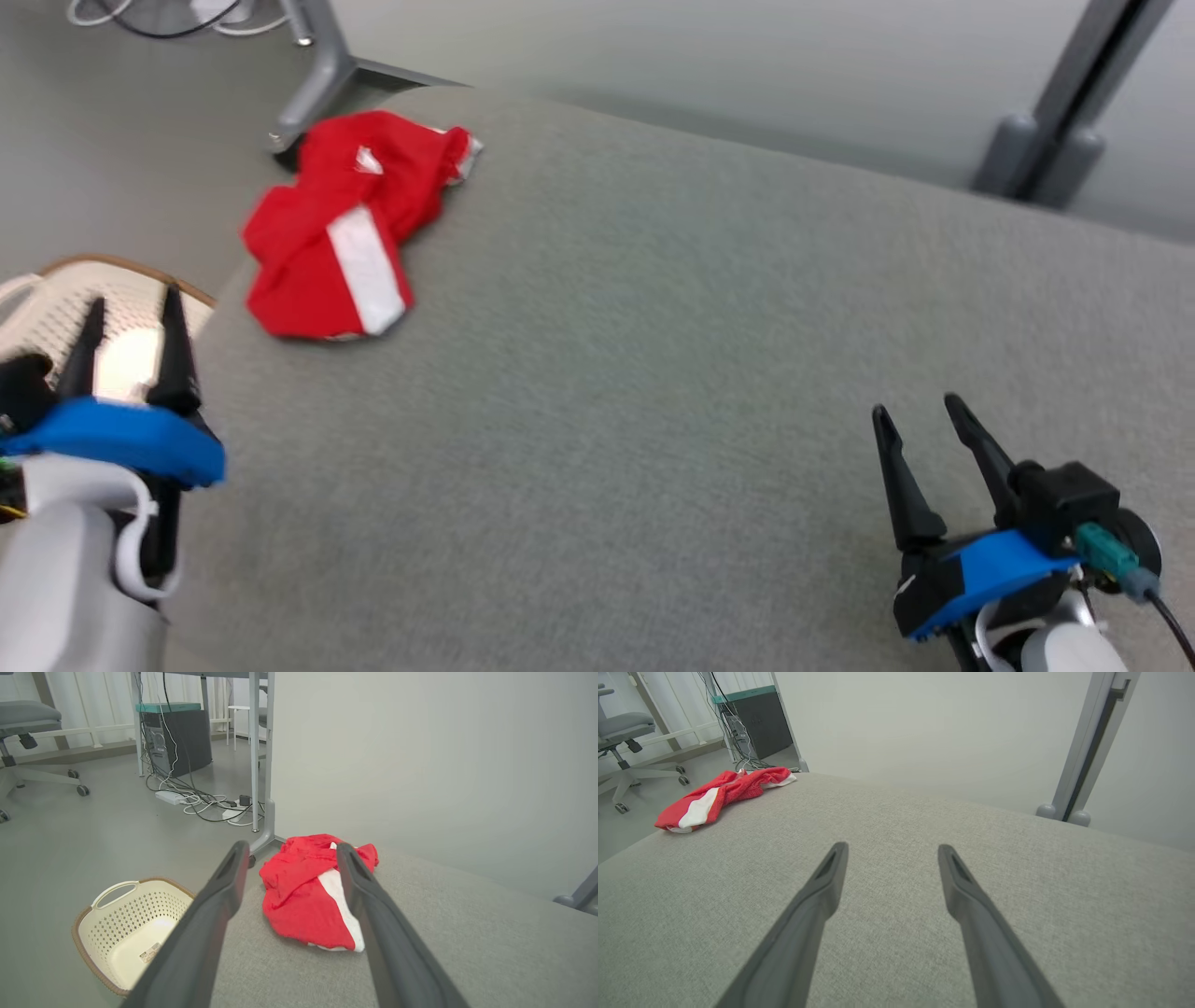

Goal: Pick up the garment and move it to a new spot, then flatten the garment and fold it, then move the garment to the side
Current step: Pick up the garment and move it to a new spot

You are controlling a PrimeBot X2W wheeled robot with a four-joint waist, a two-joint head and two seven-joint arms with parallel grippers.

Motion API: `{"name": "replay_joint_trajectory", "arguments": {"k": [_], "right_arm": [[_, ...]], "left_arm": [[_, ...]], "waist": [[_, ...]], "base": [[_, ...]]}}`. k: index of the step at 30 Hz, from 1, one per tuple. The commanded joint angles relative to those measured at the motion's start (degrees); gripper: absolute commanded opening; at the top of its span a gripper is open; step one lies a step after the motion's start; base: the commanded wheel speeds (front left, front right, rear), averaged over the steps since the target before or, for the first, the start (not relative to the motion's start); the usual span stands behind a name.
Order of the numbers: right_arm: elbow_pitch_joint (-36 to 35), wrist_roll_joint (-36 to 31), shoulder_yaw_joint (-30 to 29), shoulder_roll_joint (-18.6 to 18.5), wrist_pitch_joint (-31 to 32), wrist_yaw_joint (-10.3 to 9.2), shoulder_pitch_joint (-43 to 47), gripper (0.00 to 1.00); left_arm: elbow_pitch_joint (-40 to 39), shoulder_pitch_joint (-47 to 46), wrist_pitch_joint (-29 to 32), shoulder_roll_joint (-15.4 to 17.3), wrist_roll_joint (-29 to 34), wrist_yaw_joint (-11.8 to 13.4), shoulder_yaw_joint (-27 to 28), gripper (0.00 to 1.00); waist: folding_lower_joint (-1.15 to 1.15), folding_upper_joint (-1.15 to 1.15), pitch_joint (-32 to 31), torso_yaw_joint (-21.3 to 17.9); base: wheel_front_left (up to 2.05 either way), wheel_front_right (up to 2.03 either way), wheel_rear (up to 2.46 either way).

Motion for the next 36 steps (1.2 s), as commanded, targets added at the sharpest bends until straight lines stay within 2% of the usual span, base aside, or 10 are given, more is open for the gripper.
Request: {"name": "replay_joint_trajectory", "arguments": {"k": [1,6,10,19,24,25,26,30,34,36], "right_arm": [[-0.6,-0.3,0.5,-0.4,0.4,0.01,-1.1,1.00],[-2.8,-0.7,3.6,-2.1,1.8,0.01,-4.0,1.00],[-5.1,-1.1,4.7,-3.7,2.9,0.01,-5.9,1.00],[-11.8,-1.2,5.2,-6.2,4.0,0.01,-7.9,1.00],[-13.4,-0.6,5.5,-6.3,3.8,0.01,-7.7,1.00],[-13.4,-0.5,5.5,-6.2,3.6,0.01,-7.5,1.00],[-13.3,-0.4,5.3,-6.1,3.4,0.01,-7.3,1.00],[-12.4,-0.1,5.1,-5.5,2.6,0.01,-6.6,1.00],[-10.4,0.5,5.7,-4.4,1.3,0.01,-6.7,1.00],[-9.1,0.8,6.1,-3.9,0.8,0.01,-6.4,1.00]], "left_arm": [[0.7,-1.7,0.5,0.4,-0.7,-0.3,0.7,1.00],[6.7,-8.9,3.9,3.0,-5.7,-0.4,5.0,1.00],[11.2,-13.1,7.9,5.1,-8.7,0.5,7.5,1.00],[17.6,-17.5,18.3,9.9,-10.2,4.4,8.5,1.00],[20.9,-18.3,26.8,10.2,-11.4,7.1,8.0,1.00],[21.1,-18.1,28.2,10.1,-11.2,6.9,7.3,0.70],[21.2,-18.0,29.3,10.3,-11.2,6.9,7.1,0.00],[19.7,-17.2,31.0,11.0,-11.5,6.2,6.7,0.00],[14.3,-17.9,28.3,13.6,-9.2,6.1,5.8,0.00],[12.1,-18.4,26.9,14.0,-8.1,7.0,5.5,0.00]], "waist": [[0.00,0.00,0.7,-0.8],[0.00,0.00,6.7,-6.2],[0.00,0.00,11.9,-10.3],[0.00,0.00,20.9,-17.0],[0.00,0.00,22.6,-18.7],[0.00,0.00,22.6,-18.9],[0.00,0.00,22.4,-19.1],[0.00,0.00,20.7,-19.3],[0.00,0.00,16.5,-19.2],[0.00,0.00,14.2,-19.3]], "base": [[0.00,0.00,0.00],[0.00,0.00,0.00],[0.00,0.00,0.00],[0.00,0.00,0.00],[0.00,0.00,0.00],[0.00,0.00,0.00],[0.00,0.00,0.00],[0.00,0.00,0.00],[0.00,0.00,0.00],[0.00,0.00,0.00]]}}
